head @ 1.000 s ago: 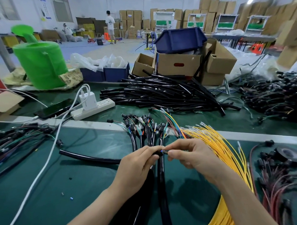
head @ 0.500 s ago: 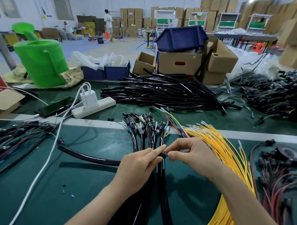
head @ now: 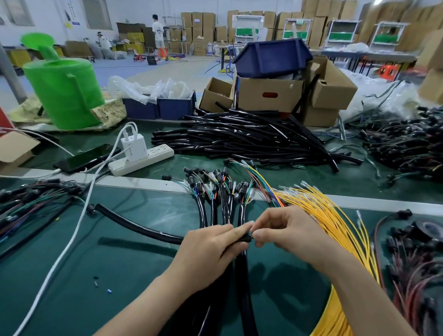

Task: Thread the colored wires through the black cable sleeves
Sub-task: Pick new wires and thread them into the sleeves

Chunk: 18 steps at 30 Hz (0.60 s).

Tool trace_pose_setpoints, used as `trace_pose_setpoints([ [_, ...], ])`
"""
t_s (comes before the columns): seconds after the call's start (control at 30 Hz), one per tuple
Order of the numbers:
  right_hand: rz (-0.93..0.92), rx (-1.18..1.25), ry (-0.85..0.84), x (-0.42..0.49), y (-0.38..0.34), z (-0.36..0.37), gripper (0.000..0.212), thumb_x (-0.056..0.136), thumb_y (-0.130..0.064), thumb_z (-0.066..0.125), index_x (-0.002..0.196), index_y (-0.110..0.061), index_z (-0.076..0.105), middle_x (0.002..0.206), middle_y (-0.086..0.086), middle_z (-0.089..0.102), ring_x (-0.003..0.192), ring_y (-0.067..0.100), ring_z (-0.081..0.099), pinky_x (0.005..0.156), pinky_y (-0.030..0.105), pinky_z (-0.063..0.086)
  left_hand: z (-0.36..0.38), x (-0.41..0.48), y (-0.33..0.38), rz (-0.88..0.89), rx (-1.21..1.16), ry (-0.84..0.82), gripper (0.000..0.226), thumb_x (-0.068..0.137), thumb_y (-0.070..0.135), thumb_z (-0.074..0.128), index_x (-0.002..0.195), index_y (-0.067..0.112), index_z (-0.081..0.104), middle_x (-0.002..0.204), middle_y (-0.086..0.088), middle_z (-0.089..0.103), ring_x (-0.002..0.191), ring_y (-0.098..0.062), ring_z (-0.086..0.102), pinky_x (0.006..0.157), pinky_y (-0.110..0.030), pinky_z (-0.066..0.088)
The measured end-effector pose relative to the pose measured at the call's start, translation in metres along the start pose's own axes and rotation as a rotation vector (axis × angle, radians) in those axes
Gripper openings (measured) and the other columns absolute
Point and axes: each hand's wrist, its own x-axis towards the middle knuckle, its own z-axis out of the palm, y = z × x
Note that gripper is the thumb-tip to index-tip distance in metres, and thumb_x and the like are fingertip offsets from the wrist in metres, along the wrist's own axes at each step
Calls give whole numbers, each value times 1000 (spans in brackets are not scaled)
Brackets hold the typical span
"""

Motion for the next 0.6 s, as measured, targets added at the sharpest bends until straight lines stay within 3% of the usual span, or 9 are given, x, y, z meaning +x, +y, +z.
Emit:
trace_pose_setpoints([
  [0.13,36,1,-18,-1,0,-2,7,83,-2,67,79,-7,69,63,3,69,40,-1,42,41,9,31,3,1,2,42,40,-8,40,92,39,44,120,20,65,74,7,63,66,-16,62,47,-28,49],
  [0.3,-8,-12,-25,2,0,4,5,83,-1,67,82,0,63,65,4,69,42,-3,49,43,7,36,3,-2,-1,-49,-47,-23,41,94,42,40,121,22,64,86,7,68,79,-17,63,58,-35,52],
  [0.6,25,-57,-66,4,1,5,7,82,-5,69,78,-5,64,64,5,69,42,3,42,43,12,31,3,-4,1,-86,-143,13,31,94,36,45,106,22,70,84,11,67,75,-10,62,59,-33,51],
])
